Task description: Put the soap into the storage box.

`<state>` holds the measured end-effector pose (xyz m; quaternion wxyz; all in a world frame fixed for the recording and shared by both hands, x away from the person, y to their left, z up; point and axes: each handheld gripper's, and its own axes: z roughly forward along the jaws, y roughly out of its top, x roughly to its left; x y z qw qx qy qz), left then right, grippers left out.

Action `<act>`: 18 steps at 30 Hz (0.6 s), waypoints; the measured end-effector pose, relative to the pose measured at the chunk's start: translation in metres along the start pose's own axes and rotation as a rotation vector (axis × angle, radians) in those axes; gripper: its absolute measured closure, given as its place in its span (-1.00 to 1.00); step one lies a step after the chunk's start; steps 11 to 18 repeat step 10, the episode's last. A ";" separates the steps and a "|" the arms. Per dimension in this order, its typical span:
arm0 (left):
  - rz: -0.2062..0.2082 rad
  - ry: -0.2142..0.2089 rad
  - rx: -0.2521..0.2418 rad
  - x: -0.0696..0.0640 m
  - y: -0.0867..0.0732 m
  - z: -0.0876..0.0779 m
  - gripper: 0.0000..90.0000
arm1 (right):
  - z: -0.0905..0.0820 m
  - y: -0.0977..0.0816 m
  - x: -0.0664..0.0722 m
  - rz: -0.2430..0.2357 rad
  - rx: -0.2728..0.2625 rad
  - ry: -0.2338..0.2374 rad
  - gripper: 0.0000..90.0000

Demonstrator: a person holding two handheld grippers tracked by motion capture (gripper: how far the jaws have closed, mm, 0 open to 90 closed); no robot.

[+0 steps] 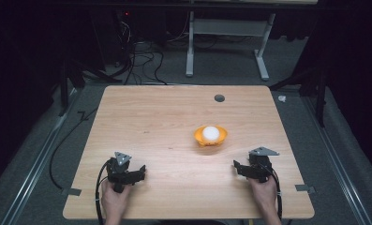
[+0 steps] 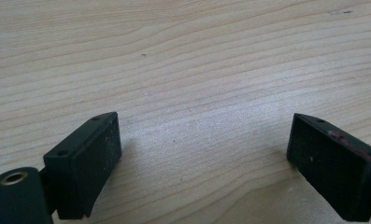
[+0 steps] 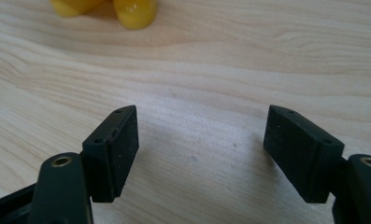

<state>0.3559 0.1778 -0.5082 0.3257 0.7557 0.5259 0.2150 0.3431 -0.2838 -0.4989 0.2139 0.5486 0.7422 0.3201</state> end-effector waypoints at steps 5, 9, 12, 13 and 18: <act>0.000 0.000 0.000 0.000 0.000 0.000 -0.77 | 0.002 -0.002 0.004 -0.031 -0.009 -0.030 -0.41; 0.000 0.000 -0.001 0.000 0.000 0.000 -0.77 | 0.002 -0.002 0.004 -0.033 -0.009 -0.028 -0.43; 0.001 -0.001 0.000 0.000 0.000 0.000 -0.77 | 0.002 -0.002 0.004 -0.034 -0.008 -0.028 -0.43; 0.001 -0.001 0.000 0.000 0.000 0.000 -0.77 | 0.002 -0.002 0.004 -0.034 -0.008 -0.028 -0.43; 0.001 -0.001 0.000 0.000 0.000 0.000 -0.77 | 0.002 -0.002 0.004 -0.034 -0.008 -0.028 -0.43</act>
